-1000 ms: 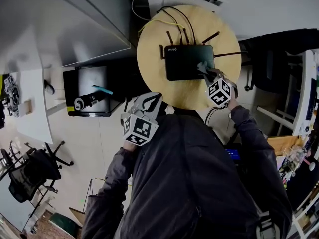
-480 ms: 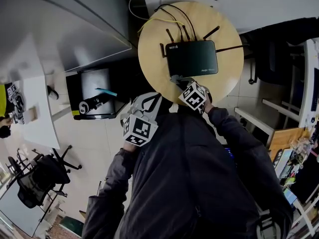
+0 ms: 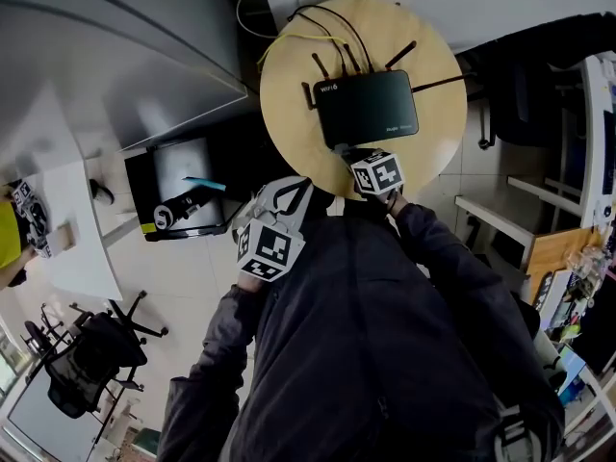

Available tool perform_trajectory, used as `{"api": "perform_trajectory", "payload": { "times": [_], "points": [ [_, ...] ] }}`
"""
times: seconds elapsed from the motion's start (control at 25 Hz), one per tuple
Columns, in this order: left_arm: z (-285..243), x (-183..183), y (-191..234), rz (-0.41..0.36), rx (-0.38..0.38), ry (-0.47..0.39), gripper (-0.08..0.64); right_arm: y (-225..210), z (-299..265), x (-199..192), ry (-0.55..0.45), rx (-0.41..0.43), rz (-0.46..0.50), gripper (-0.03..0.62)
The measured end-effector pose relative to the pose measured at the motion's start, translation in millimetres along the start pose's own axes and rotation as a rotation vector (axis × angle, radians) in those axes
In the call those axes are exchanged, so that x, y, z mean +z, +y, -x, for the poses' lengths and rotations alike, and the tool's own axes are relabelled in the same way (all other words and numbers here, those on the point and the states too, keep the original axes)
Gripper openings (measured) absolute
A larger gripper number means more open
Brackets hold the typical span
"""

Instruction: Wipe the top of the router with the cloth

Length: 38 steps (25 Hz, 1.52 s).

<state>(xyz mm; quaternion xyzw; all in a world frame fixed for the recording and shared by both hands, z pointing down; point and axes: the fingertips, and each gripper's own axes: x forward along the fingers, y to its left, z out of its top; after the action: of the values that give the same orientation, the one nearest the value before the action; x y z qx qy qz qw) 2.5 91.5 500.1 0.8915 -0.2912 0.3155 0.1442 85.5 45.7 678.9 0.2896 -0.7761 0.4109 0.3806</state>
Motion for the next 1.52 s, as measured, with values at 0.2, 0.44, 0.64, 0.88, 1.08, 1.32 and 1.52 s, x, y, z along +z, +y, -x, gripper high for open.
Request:
{"api": "perform_trajectory", "payload": {
  "times": [0.2, 0.44, 0.64, 0.88, 1.08, 1.32, 1.52],
  "points": [
    [-6, 4, -2, -0.031, -0.034, -0.005, 0.000, -32, 16, -8, -0.015, -0.060, -0.074, 0.031],
    [-8, 5, -3, -0.049, -0.061, -0.005, 0.000, -84, 43, -15, -0.037, -0.138, -0.116, 0.031],
    [-9, 5, -2, -0.055, -0.064, -0.004, 0.000, -137, 73, -26, -0.038, -0.236, -0.170, 0.031],
    [-7, 2, 1, -0.053, -0.058, 0.002, 0.001, -169, 89, -32, -0.041, -0.298, -0.197, 0.031],
    [-8, 3, 2, -0.052, -0.059, -0.004, 0.000, -159, 91, -34, -0.032, -0.283, -0.147, 0.031],
    [-13, 4, -1, -0.043, -0.089, -0.018, 0.000, -102, 126, -19, -0.145, -0.187, -0.055, 0.031],
    [-22, 9, -8, -0.044, -0.122, -0.037, 0.000, -47, 163, 0, -0.231, -0.141, 0.069, 0.031]
  ]
}}
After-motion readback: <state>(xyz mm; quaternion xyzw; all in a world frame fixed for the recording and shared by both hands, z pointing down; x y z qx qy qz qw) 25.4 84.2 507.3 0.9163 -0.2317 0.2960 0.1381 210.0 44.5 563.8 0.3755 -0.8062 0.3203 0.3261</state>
